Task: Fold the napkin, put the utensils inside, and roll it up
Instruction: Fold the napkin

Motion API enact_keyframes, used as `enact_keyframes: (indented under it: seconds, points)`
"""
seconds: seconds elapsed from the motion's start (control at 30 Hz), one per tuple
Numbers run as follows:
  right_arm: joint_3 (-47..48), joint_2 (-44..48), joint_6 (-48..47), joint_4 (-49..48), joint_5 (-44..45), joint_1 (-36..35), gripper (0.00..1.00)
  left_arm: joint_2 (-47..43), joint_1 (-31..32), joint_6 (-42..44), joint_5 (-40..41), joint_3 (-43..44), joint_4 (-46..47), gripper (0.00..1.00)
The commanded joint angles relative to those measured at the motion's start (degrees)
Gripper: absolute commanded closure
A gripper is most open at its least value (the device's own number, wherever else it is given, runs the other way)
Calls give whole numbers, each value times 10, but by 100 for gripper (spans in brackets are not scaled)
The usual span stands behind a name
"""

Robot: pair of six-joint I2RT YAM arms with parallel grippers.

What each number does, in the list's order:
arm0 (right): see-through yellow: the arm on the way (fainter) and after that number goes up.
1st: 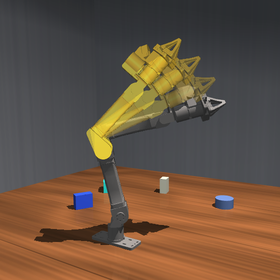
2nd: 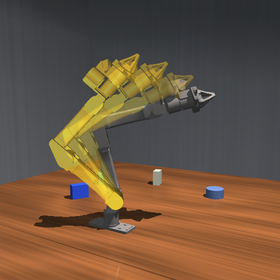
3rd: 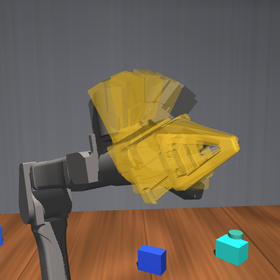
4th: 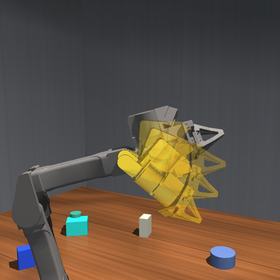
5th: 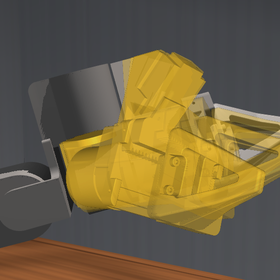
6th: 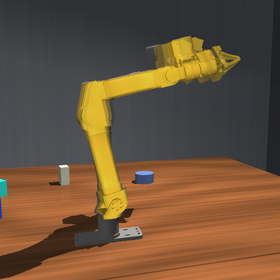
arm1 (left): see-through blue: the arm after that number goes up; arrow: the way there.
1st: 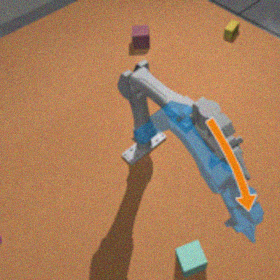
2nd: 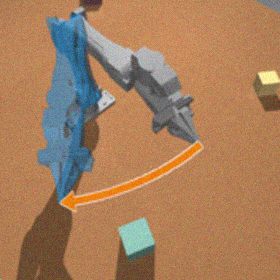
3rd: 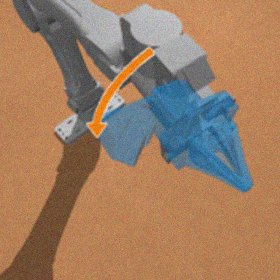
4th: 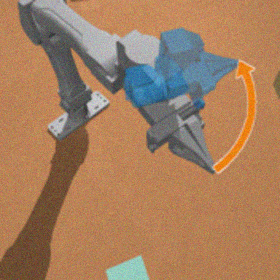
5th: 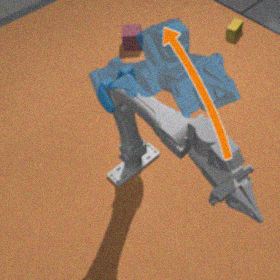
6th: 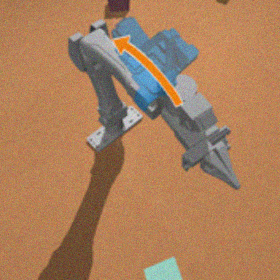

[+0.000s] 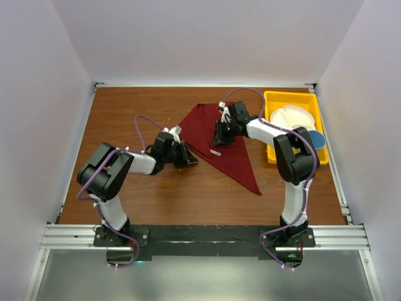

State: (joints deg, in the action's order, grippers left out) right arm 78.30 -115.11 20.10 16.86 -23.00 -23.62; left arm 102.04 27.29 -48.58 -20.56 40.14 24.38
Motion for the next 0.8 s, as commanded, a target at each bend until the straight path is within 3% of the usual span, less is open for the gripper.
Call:
enact_keyframes:
  seconds: [0.0,0.77]
  points:
    - [-12,8,-8,-21,-17,1,75,13,7,-2,10,17,25,82]
    - [-58,30,6,-46,-57,-9,79,24,15,-1,8,28,25,82]
